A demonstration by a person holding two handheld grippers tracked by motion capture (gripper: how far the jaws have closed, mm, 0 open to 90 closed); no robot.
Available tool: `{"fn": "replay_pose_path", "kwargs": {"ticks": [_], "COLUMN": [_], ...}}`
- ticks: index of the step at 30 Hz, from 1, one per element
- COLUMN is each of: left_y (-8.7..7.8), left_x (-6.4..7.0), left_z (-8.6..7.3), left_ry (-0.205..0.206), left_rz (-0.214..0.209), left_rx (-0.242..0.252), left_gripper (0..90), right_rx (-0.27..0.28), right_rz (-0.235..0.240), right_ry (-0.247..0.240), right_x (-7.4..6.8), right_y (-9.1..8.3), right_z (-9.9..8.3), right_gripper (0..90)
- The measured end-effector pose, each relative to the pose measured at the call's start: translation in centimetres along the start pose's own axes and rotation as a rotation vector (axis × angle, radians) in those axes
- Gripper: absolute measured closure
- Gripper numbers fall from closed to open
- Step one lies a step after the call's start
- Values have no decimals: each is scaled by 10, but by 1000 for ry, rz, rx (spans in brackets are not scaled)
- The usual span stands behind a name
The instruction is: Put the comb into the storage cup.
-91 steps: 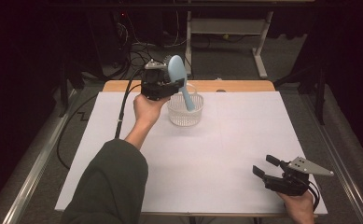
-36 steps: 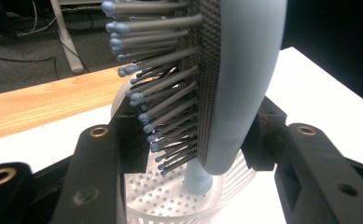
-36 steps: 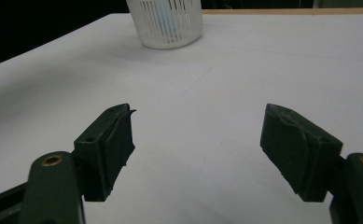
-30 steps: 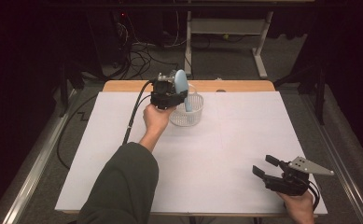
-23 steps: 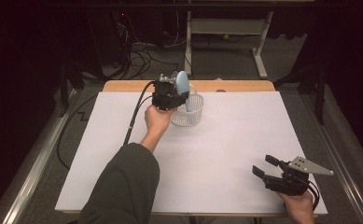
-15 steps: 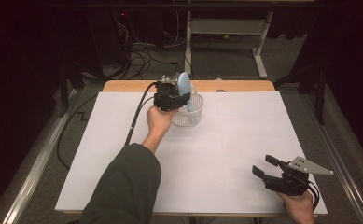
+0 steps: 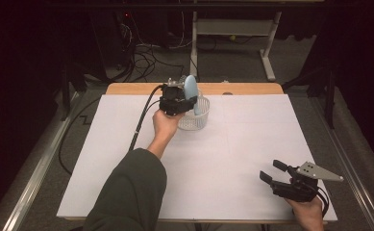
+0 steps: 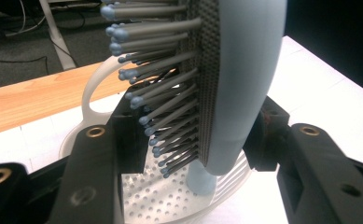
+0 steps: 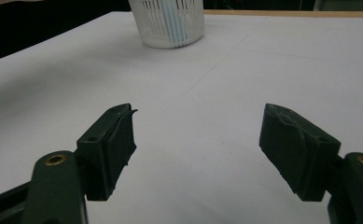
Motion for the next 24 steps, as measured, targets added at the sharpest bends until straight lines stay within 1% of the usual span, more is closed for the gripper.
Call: {"fn": "replay_pose_path", "kwargs": {"ticks": [5, 10, 12, 13, 16, 21, 24], "left_y": [0, -1, -2, -2, -2, -3, -4], "left_x": [-1, 0, 0, -1, -1, -6, -7], "left_z": [0, -1, -1, -1, -1, -2, -2], "left_ry": [3, 30, 34, 39, 36, 29, 28], "left_rz": [0, 3, 2, 8, 5, 19, 15], "left_rx": [-2, 2, 2, 2, -1, -18, -22], "left_gripper": [475, 468, 466, 459, 455, 430, 428], "right_rx": [3, -3, -2, -3, -1, -2, -2], "right_rz": [0, -4, -3, -4, -4, -5, -5], "right_ry": [2, -14, -16, -15, -13, -13, -12], "right_x": [0, 0, -1, 0, 0, 0, 0], "right_y": [0, 0, 0, 0, 0, 0, 0], "right_z": [0, 0, 0, 0, 0, 0, 0], "right_gripper": [268, 276, 276, 276, 276, 276, 275]}}
Point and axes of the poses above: each handheld gripper's, and its own axes: y roughly forward along the jaws, z roughly out of its top, x roughly to its right, the point moved 10 cm from there along y, roughly forward along the jaws, and after that the axes turned 15 degrees about z, right-handed, at the moved point
